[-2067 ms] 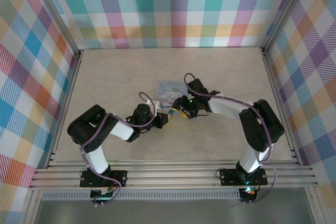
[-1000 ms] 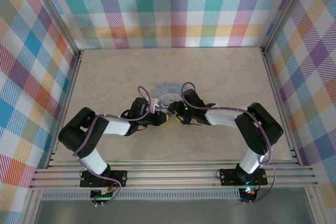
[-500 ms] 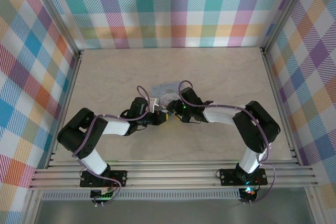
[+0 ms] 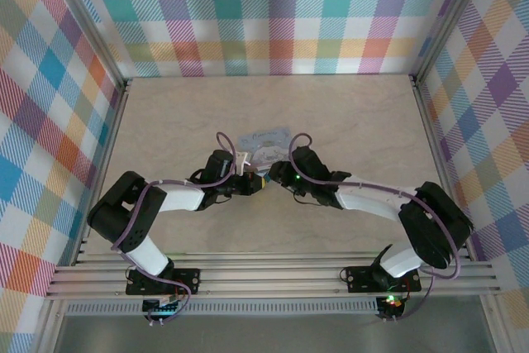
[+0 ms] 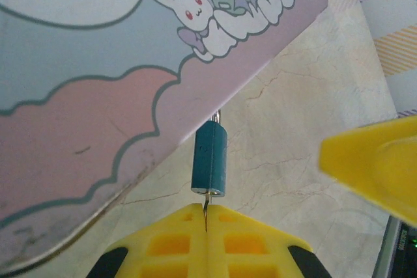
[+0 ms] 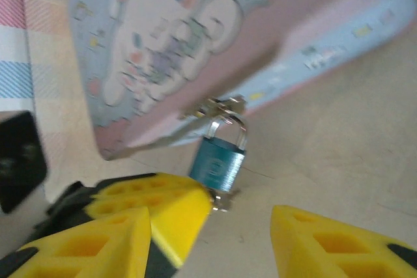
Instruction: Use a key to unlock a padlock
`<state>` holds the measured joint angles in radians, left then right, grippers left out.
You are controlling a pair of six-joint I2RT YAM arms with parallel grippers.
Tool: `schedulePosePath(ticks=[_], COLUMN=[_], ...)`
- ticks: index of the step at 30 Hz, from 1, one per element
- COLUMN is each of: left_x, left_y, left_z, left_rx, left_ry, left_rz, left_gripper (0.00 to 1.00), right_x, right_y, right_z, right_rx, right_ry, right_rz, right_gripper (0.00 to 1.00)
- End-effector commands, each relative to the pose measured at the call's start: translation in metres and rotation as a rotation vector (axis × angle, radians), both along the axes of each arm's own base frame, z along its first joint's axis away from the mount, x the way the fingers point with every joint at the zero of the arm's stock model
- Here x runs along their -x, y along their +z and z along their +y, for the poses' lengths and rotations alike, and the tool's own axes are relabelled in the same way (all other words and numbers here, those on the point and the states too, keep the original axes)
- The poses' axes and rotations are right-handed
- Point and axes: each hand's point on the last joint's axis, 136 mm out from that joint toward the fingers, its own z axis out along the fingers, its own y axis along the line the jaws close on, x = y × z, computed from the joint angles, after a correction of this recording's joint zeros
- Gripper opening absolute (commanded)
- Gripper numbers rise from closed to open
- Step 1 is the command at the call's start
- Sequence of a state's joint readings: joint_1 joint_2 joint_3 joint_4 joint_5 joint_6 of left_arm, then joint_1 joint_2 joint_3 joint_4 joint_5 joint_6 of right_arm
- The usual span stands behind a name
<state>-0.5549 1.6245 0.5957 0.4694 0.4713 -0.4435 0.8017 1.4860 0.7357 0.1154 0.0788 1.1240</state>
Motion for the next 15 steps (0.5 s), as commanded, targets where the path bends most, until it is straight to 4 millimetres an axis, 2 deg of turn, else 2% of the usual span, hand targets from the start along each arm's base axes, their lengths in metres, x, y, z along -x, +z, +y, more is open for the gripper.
schedulePosePath(ticks=[1,6,15], left_x=[-0.003,0.003,0.012], left_y=[0.024,0.03,0.032], left_z=[-0.004,-0.007,-0.004], left_rx=[0.053,0.064,0.065], left_ry=[-0.037,-0.073,-0.094], left_rz=[-0.063,-0.05,-0.071], left_gripper=[0.0,0.0,0.0], right_x=[-0.005,-0.004,-0.004], right_y=[-0.007,-0.012,-0.017], right_z=[0.0,-0.004,0.017], right_rx=[-0.05,-0.056,-0.118], right_ry=[-0.092,-0.139,-0.126], right_rz=[-0.011,-0.013,0.029], right_gripper=[0.51,0.53,0.53])
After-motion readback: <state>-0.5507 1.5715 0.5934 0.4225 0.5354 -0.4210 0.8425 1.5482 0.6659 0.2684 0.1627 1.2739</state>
